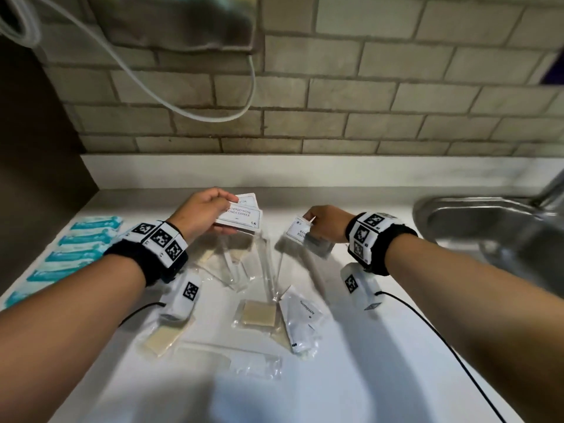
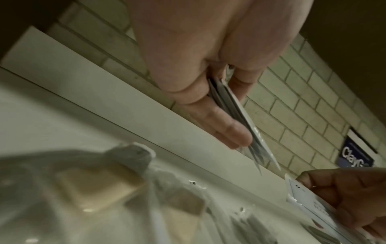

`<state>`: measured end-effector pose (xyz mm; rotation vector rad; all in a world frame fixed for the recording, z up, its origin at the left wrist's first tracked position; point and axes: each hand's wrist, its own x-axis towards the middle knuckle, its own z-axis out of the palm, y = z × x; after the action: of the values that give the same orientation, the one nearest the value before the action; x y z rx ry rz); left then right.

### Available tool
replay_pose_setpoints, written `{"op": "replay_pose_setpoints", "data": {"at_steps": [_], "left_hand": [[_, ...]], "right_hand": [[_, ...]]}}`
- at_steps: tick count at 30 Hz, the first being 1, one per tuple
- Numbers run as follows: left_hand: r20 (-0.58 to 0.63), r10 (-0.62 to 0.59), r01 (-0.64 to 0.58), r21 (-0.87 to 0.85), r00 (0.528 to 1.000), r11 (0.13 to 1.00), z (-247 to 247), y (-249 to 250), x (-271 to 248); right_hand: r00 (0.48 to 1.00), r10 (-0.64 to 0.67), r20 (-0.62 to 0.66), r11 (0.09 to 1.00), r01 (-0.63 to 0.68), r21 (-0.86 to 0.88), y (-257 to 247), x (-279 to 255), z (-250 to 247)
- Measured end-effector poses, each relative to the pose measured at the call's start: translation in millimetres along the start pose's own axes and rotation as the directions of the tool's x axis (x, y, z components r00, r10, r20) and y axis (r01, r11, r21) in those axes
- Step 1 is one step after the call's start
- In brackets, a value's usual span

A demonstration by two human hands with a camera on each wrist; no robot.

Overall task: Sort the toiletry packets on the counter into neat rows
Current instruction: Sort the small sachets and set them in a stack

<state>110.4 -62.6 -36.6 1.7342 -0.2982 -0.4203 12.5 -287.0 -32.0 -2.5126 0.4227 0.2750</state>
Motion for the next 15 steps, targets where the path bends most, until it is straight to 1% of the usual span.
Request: {"op": "replay_pose_setpoints", "data": {"at_steps": [4,6,8,11,15], "left_hand": [[0.065,0.02,-0.019,-0.02,0.998,1.0,28.2,5.7,6.0],[0.088,0.022,-0.021,-0.011,0.996,1.0,36.8,6.8,7.1],[0.1,0.021,-0.023,0.019,0.995,1.0,43.5,7.3,6.8],[0.113,0.024,-0.028,0.035,0.993,0.999,52.0,8.4,4.6],[0.123,0.002,-0.006,0.032,0.992,0.999,56.3,8.9,2.1]], "right_hand": [[0.996,0.065,-0.061,0.995,-0.06,0.082,32.7,-16.3,-19.8],[0.992,0.068,-0.102,0.987,-0.052,0.153,38.8,-21.4,-27.9],[0.99,0.055,-0.133,0.971,-0.022,0.237,37.4,-24.0,-33.2],[0.985,0.003,-0.171,0.935,0.059,0.351,25.5,-23.8,-35.6],[0.971,-0.026,-0.237,0.847,0.147,0.511,-0.8,-18.9,-29.1]]}}
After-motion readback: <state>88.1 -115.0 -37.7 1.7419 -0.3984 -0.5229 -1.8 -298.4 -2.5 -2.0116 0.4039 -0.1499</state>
